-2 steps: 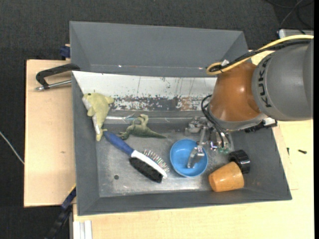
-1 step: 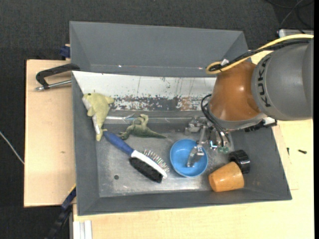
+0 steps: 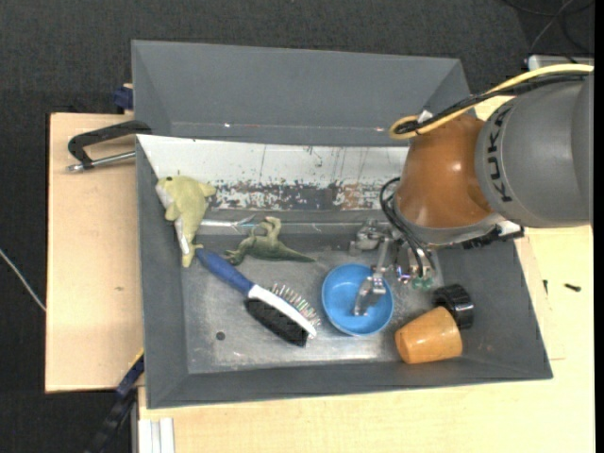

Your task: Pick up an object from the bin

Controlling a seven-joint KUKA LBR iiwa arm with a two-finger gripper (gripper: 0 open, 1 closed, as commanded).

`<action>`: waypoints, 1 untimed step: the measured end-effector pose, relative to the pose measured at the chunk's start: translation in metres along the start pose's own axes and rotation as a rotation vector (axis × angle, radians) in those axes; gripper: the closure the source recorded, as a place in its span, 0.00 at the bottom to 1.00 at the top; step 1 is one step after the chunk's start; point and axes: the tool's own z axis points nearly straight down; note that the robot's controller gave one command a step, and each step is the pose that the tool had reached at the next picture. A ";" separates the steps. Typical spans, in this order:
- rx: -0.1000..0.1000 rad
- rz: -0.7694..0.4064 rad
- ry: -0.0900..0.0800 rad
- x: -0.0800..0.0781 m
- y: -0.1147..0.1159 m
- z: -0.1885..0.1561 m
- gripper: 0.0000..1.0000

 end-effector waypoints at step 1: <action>0.000 0.000 0.000 -0.001 0.001 -0.001 0.00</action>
Offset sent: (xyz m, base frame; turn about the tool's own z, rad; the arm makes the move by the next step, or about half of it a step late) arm 0.0000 0.0000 0.0000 0.0000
